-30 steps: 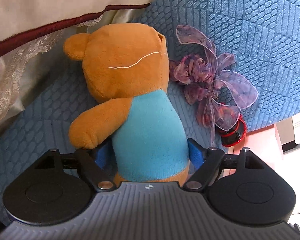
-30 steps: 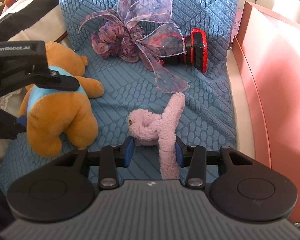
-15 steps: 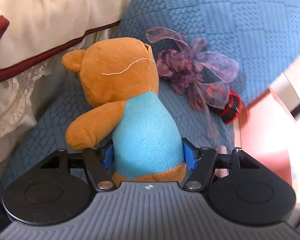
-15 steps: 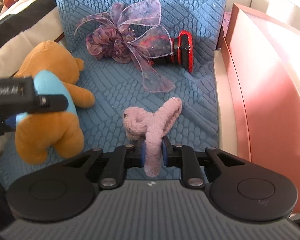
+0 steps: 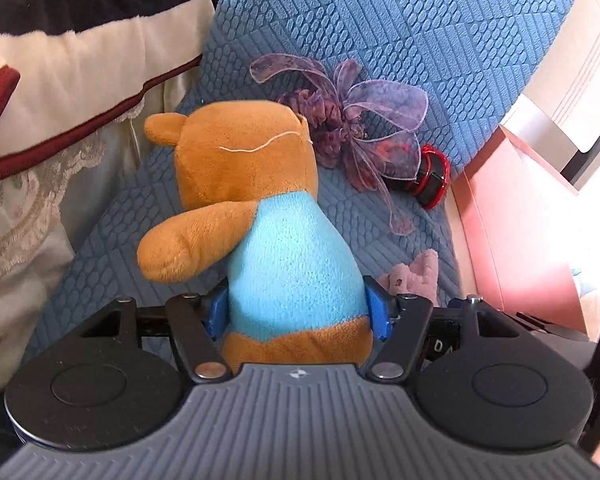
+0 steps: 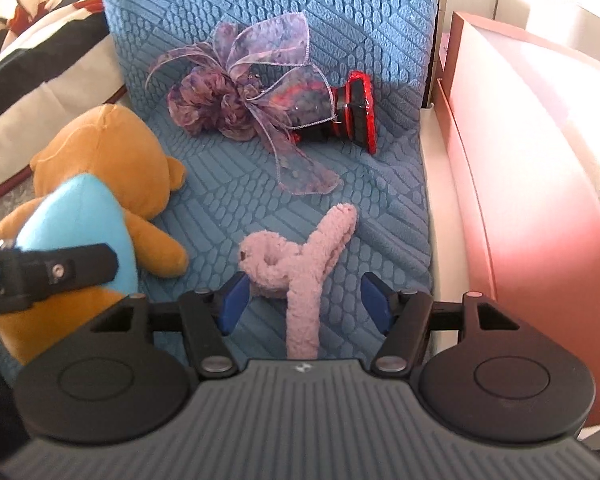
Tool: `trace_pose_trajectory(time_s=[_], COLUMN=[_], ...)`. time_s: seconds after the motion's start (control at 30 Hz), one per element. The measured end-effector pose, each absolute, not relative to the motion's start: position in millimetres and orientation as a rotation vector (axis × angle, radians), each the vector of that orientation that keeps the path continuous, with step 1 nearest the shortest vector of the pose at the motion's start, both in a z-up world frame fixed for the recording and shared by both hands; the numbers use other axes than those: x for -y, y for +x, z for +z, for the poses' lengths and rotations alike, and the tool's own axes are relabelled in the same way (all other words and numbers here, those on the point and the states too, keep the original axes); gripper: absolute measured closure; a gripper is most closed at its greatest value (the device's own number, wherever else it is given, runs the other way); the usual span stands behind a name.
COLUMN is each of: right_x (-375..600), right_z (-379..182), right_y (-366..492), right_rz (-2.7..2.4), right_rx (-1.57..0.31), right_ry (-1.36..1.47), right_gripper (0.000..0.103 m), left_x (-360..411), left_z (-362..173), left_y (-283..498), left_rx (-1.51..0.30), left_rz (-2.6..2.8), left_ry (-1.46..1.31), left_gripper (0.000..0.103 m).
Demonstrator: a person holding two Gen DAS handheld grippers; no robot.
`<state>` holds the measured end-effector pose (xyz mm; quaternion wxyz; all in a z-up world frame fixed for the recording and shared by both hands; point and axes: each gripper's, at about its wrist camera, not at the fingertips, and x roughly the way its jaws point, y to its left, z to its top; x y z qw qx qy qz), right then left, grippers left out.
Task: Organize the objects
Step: 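Lift teddy bear with left tool while right tool holds pink bunny, then carry teddy bear over pink box with left tool while right tool carries bunny there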
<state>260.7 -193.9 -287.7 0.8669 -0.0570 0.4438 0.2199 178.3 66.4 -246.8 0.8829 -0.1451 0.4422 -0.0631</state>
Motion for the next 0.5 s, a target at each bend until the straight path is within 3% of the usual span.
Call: trace_pose_trajectory(time_s=[0.27, 0.33, 0.5], right_x=[173.4, 171.1, 176.5], right_z=[-301.9, -305.7, -297.4], right_y=[277.1, 278.7, 273.9], right_rz=[0.459, 0.447, 0.432], right_rx=[-0.948, -0.949, -0.946], right_ry=[-0.112, -0.098, -0.099], right_gripper=[0.038, 0.049, 0.050], left_x=[-77.8, -78.5, -77.5], left_z=[-246.5, -245.1, -240.7], left_y=[185.9, 187.8, 183.7], left_rx=[-0.936, -0.934, -0.925], left_rz=[-0.127, -0.130, -0.135], left_ry=[-0.326, -0.325, -0.314], left_gripper=[0.033, 0.033, 0.033])
